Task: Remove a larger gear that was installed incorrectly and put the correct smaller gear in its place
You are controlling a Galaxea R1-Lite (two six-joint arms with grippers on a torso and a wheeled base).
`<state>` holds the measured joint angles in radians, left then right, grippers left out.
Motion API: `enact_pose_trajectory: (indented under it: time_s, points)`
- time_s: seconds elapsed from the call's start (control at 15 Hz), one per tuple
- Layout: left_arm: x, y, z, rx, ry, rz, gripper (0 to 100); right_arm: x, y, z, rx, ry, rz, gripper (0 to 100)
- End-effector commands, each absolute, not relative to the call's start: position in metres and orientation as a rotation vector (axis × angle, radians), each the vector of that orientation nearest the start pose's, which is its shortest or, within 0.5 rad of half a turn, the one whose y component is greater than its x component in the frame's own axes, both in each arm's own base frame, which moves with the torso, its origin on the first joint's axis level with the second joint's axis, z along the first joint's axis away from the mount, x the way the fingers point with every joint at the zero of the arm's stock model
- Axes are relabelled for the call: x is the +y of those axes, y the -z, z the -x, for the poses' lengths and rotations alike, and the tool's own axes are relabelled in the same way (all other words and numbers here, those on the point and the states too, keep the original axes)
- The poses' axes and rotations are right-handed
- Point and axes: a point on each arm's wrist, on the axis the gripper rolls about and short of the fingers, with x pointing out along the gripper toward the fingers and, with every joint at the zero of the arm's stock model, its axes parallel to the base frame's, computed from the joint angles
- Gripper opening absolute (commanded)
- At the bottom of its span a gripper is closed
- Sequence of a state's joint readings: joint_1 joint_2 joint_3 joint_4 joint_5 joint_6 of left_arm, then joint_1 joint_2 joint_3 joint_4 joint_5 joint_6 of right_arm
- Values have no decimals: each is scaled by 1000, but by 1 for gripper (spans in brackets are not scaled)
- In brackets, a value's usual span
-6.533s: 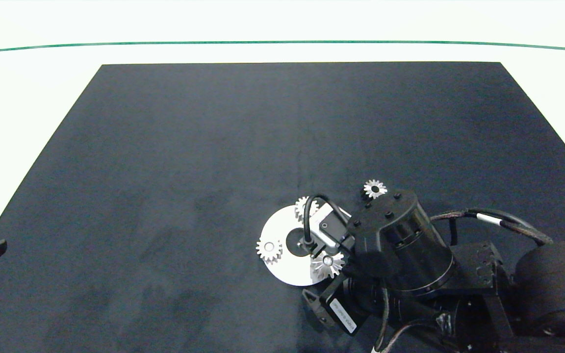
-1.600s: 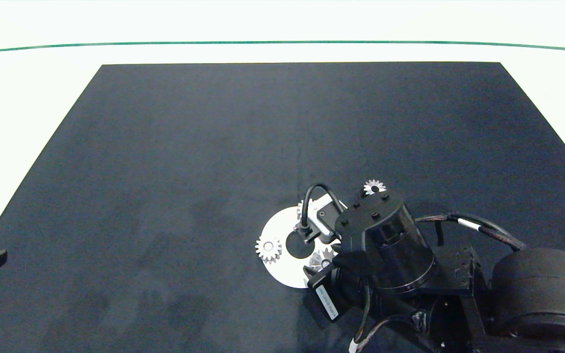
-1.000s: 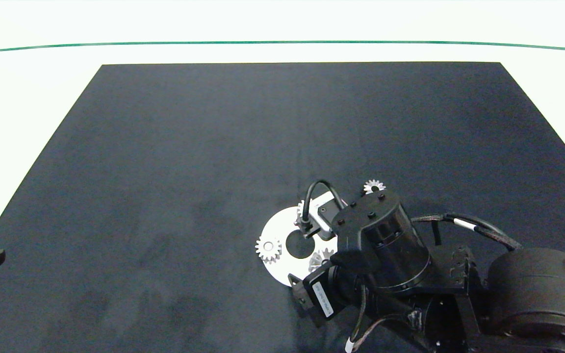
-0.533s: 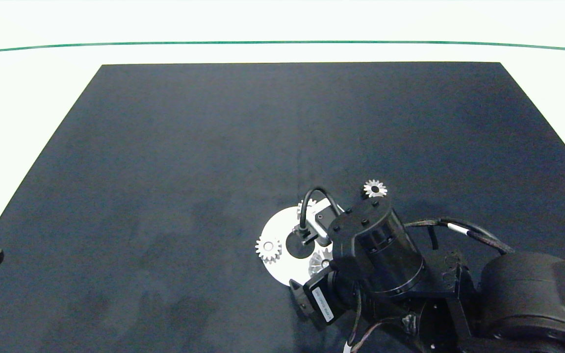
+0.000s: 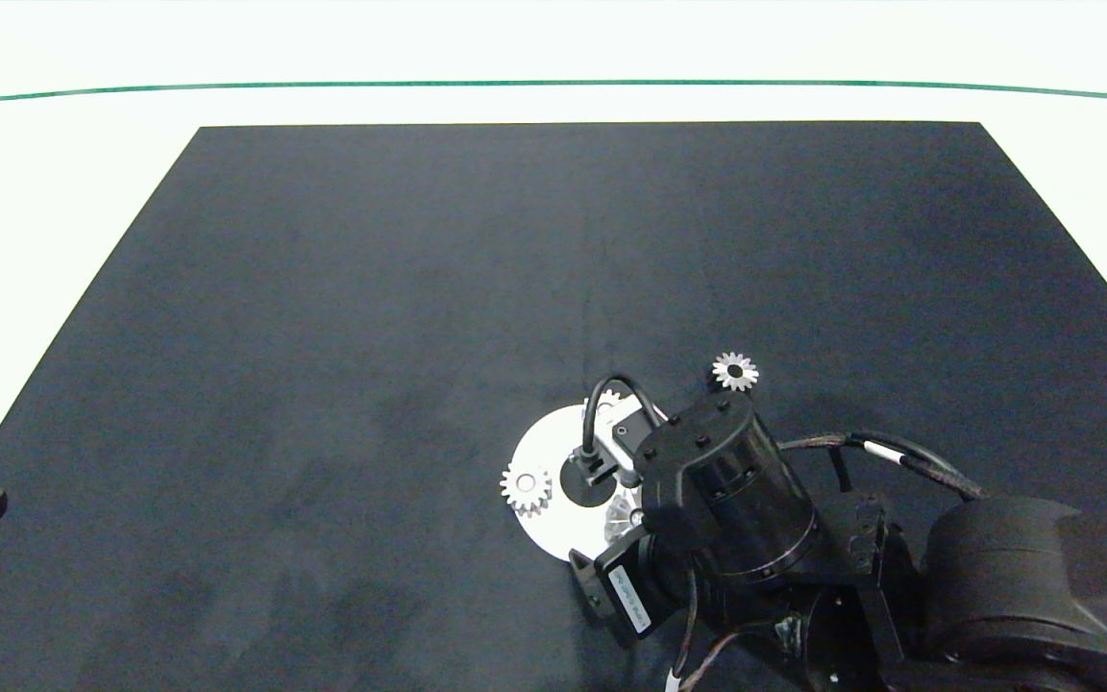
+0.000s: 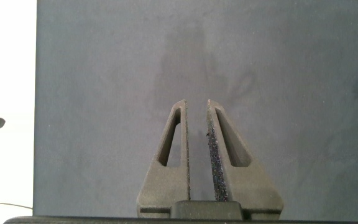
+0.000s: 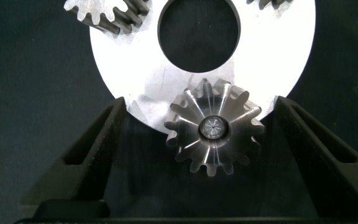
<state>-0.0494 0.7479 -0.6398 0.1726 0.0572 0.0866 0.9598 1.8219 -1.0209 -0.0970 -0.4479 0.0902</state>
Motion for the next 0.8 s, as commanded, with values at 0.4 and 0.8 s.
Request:
enact_pose_trajectory:
  time_s: [0.4, 0.8]
  points:
    - [-2, -232, -60, 279, 3, -102, 16, 262, -151, -196, 565, -461, 378, 94]
    - [-2, -232, -60, 278, 3, -102, 16, 262, -152, -196, 562, -461, 378, 84]
